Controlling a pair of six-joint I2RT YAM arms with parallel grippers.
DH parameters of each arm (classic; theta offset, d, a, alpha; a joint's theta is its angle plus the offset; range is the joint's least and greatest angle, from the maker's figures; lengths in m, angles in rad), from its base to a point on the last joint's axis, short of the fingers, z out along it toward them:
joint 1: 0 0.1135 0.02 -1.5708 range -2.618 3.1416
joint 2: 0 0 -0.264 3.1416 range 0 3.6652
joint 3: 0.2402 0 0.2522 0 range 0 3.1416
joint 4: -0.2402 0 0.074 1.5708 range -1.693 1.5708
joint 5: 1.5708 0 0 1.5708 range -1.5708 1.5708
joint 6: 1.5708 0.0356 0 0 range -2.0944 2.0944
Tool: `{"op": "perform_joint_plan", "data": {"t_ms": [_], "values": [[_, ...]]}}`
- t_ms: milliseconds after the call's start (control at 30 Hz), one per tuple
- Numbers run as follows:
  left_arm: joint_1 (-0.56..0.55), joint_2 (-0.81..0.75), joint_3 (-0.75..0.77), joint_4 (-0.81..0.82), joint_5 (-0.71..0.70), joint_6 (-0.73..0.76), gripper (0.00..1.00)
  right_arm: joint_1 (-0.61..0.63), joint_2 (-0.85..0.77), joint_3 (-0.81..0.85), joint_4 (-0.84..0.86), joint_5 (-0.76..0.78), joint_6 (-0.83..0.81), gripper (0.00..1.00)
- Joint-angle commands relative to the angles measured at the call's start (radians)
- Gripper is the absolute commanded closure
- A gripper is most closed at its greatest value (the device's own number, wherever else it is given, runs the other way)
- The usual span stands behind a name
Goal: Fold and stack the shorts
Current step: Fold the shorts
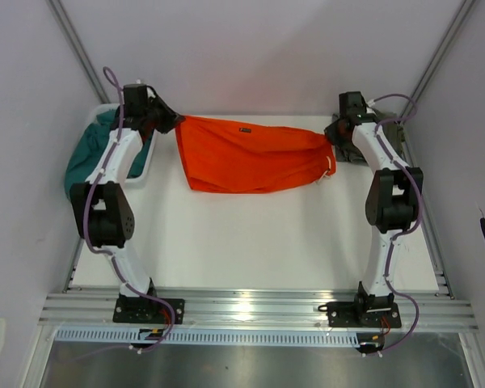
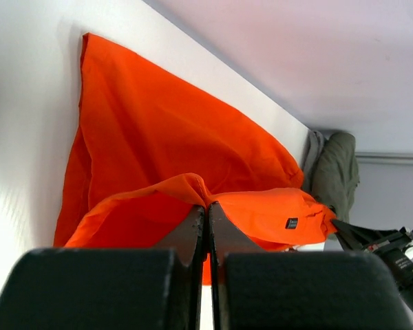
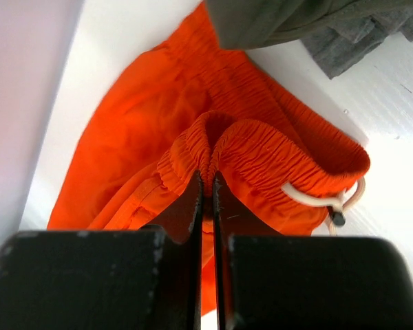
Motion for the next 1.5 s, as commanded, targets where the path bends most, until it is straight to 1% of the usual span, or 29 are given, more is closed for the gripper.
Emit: {"op": "perform_joint_plan", "data": {"t_ms": [0,167,233,367,500,533,600,633,700,733,767,833,867,933,967,1033,1067,1167,1200,1267,1467], "values": [[0.024,0.072,0.073,0.017,0.014,-0.023,1.0,-0.017,0.042,0.034,0.01,0.052,0.034,1.0],[0.022,0.104,0.055,0.054,0.02,-0.029,1.0,-0.019,0.047,0.004,0.036,0.052,0.034,1.0],[0.022,0.098,0.047,0.054,0.019,-0.025,1.0,-0.017,0.041,-0.007,0.053,0.045,0.021,1.0],[0.024,0.057,0.041,0.04,0.017,-0.011,1.0,-0.019,0.007,-0.015,0.033,0.032,0.005,1.0],[0.024,-0.034,-0.008,0.042,0.027,-0.003,1.0,-0.013,-0.08,-0.082,0.01,0.037,-0.002,1.0],[0.022,-0.083,-0.052,0.046,0.031,-0.002,1.0,-0.013,-0.132,-0.105,0.01,0.04,-0.005,1.0],[0.022,-0.135,-0.091,0.06,0.034,0.0,1.0,-0.013,-0.187,-0.183,0.012,0.046,-0.008,1.0],[0.022,-0.164,-0.144,0.065,0.036,0.001,1.0,-0.013,-0.242,-0.214,0.016,0.045,-0.01,1.0],[0.022,-0.246,-0.178,0.068,0.036,0.008,1.0,-0.011,-0.299,-0.301,0.026,0.037,-0.013,1.0],[0.024,-0.272,-0.229,0.068,0.034,0.011,1.0,-0.008,-0.347,-0.327,0.026,0.035,-0.019,1.0],[0.022,-0.32,-0.244,0.068,0.034,0.017,1.0,-0.007,-0.372,-0.352,0.019,0.037,-0.022,1.0],[0.022,-0.365,-0.289,0.063,0.031,0.024,1.0,-0.002,-0.415,-0.432,0.021,0.039,-0.025,1.0],[0.022,-0.388,-0.341,0.063,0.031,0.026,1.0,0.001,-0.456,-0.458,0.027,0.039,-0.025,1.0],[0.024,-0.445,-0.376,0.075,0.031,0.031,1.0,0.01,-0.491,-0.527,0.024,0.046,-0.019,1.0],[0.024,-0.46,-0.425,0.078,0.034,0.031,1.0,0.013,-0.523,-0.547,0.021,0.046,-0.019,1.0],[0.024,-0.497,-0.453,0.083,0.04,0.032,1.0,0.021,-0.559,-0.597,0.007,0.057,-0.015,1.0],[0.024,-0.511,-0.489,0.086,0.043,0.035,1.0,0.032,-0.605,-0.617,0.004,0.065,-0.015,1.0],[0.024,-0.566,-0.517,0.08,0.028,0.044,1.0,0.068,-0.688,-0.7,0.009,0.103,-0.004,1.0],[0.022,-0.586,-0.522,0.075,0.024,0.047,1.0,0.079,-0.739,-0.72,0.012,0.115,0.002,1.0],[0.024,-0.597,-0.521,0.063,0.02,0.054,1.0,0.099,-0.793,-0.76,0.012,0.134,0.019,1.0],[0.022,-0.576,-0.491,0.063,0.028,0.054,1.0,0.104,-0.803,-0.759,-0.004,0.146,0.036,1.0]]}}
